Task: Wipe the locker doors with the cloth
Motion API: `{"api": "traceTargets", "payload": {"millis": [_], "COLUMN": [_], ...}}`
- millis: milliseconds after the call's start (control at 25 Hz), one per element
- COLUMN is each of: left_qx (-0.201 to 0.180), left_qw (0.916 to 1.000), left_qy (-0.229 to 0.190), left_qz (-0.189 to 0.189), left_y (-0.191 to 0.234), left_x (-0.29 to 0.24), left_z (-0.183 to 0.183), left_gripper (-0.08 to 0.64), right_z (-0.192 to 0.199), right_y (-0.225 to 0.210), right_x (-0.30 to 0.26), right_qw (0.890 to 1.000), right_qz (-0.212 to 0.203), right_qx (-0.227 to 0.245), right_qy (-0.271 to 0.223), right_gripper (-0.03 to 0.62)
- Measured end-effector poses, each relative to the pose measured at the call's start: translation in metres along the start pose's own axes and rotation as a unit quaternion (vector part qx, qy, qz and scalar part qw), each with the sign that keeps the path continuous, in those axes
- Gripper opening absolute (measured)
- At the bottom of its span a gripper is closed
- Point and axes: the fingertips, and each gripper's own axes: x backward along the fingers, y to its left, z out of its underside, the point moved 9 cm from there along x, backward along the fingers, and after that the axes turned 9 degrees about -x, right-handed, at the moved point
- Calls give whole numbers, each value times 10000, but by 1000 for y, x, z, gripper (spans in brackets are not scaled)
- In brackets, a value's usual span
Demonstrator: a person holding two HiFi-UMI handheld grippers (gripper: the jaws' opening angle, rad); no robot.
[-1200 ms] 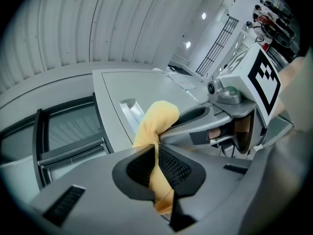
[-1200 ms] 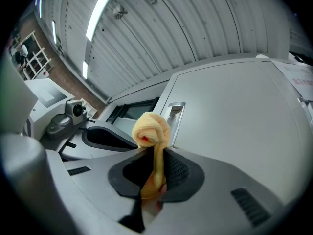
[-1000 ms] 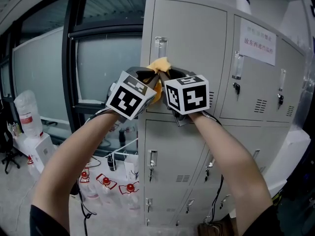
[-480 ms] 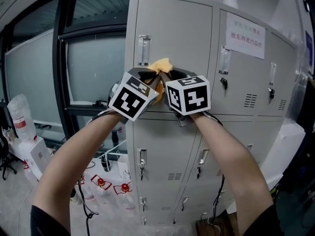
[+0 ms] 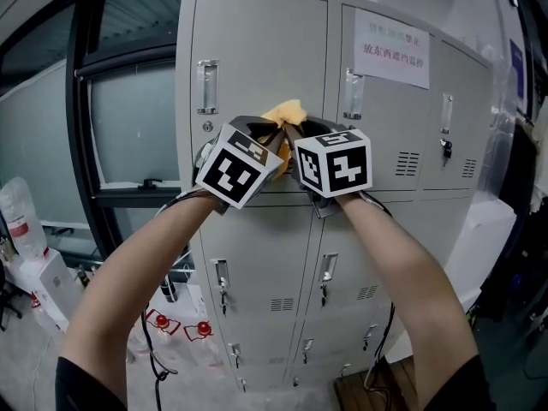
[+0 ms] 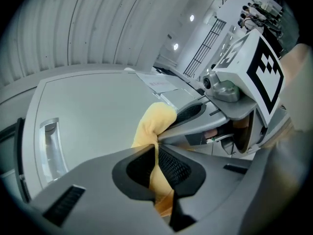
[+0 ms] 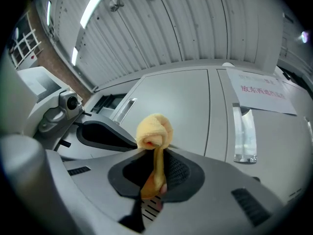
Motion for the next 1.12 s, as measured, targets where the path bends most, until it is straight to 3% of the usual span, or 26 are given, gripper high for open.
{"api": "traceTargets", "payload": {"millis": [480, 1120], "left_qx": [-66, 14], "left_qw": [9992, 9988], "left_qy": [-240, -308], "left_qz": [320, 390], "left_y": [-36, -37], "left_x": [-44, -47], "left_z": [-33, -33], "left_gripper": [35, 35], "right_z": [9, 11], "right_y": [-57, -61], "right_x": [33, 34], "right_qw": [9994, 9988], "right_qz": [330, 398], "right_qx": [-107, -282], "right_qy": [17, 32], "right_gripper": [69, 67]}}
